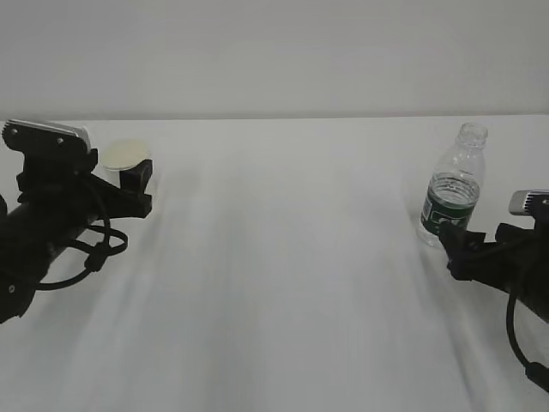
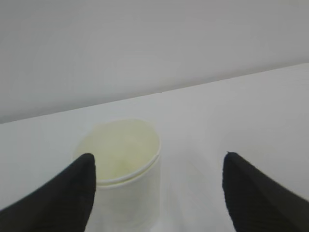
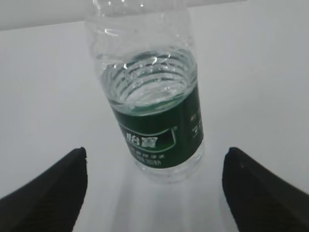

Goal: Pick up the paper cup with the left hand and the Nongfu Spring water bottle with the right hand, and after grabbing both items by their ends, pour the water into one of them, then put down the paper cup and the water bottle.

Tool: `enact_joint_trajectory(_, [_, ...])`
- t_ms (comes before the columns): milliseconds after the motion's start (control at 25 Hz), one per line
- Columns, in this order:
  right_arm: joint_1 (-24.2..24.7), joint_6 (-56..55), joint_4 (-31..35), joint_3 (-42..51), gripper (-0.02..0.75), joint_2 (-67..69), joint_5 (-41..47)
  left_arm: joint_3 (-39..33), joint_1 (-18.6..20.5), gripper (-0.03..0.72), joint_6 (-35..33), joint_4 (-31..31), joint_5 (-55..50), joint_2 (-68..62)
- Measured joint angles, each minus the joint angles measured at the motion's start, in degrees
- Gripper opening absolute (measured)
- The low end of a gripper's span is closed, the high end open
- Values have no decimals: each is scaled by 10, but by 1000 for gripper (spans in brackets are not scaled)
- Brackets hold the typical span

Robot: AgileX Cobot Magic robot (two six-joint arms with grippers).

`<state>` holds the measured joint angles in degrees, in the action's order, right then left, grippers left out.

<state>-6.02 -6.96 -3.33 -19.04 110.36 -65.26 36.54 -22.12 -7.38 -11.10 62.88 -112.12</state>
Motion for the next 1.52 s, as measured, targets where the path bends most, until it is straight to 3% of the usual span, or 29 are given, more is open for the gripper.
enact_joint_trajectory(600, [0, -1, -8, -108, 659, 99, -3, 2, 0, 588, 0, -8, 23, -60])
enact_joint_trajectory(1520, [0, -3, -8, -184, 638, 146, -3, 2, 0, 587, 0, -8, 25, -64])
